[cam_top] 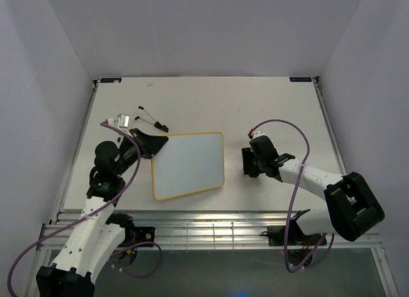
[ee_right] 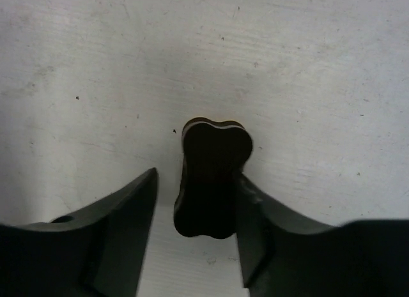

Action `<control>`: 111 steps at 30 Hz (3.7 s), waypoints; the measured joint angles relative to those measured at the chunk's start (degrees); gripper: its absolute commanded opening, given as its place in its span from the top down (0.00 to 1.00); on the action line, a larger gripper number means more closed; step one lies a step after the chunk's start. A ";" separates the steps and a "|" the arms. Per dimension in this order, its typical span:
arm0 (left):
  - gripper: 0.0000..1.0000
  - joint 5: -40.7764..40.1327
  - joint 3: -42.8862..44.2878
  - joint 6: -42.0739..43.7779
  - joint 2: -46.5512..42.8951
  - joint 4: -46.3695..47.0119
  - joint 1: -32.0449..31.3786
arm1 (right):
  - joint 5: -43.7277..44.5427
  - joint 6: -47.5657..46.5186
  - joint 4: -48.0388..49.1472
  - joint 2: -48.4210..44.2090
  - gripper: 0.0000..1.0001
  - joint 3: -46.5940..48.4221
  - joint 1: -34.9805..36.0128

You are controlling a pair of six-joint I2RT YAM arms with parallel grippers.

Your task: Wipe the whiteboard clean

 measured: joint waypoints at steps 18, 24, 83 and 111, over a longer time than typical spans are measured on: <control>1.00 -7.76 13.57 14.25 5.90 3.76 -0.02 | 0.11 -1.18 -6.19 -6.38 0.14 0.96 -0.74; 1.00 -9.99 20.46 18.88 9.20 5.46 -0.02 | -0.61 -2.05 -8.39 -10.34 0.11 1.16 -0.98; 1.00 3.80 11.76 27.80 25.09 30.88 21.73 | -22.47 -3.17 -11.41 -32.02 0.14 -1.86 -5.73; 1.00 10.40 17.35 20.72 32.28 36.50 26.60 | -26.49 -4.17 -9.75 -32.39 0.15 -2.60 -5.73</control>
